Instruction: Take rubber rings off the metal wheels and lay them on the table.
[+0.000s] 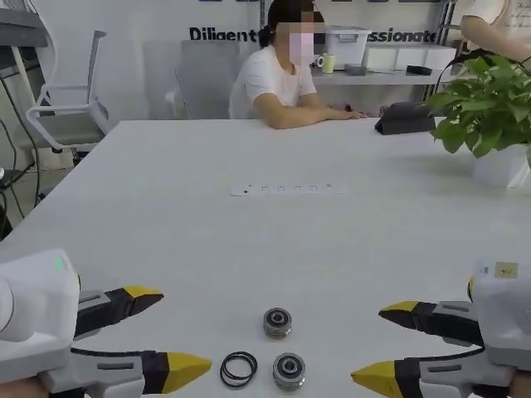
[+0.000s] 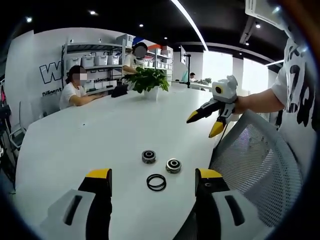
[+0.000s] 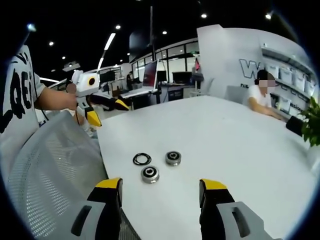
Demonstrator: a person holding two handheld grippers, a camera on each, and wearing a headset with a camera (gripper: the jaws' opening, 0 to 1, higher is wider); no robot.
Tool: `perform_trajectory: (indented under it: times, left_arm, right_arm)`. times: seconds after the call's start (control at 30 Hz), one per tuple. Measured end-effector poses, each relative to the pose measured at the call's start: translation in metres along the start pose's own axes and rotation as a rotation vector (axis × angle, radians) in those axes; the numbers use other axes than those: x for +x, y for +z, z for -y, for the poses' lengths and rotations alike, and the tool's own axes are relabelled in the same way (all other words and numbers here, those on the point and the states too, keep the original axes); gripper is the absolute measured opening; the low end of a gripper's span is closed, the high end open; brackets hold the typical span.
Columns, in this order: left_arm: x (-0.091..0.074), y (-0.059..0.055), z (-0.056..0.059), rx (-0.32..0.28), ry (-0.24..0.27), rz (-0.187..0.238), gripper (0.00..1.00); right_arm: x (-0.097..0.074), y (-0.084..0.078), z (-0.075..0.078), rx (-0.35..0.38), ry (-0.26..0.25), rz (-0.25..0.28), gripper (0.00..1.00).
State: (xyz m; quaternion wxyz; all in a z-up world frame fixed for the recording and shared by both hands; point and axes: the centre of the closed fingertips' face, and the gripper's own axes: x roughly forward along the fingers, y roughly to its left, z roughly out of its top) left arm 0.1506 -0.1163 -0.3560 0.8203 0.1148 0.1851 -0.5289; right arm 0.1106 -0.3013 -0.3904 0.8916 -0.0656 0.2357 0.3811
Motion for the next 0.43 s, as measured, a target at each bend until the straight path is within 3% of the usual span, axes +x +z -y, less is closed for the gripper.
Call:
perform_trajectory:
  times: [0.43]
  left_arm:
    - [0.0052, 0.0009, 0.0073, 0.000, -0.004, -0.003, 0.65]
  right_arm:
    - [-0.0058, -0.0050, -0.0007, -0.008, -0.013, 0.004, 0.61]
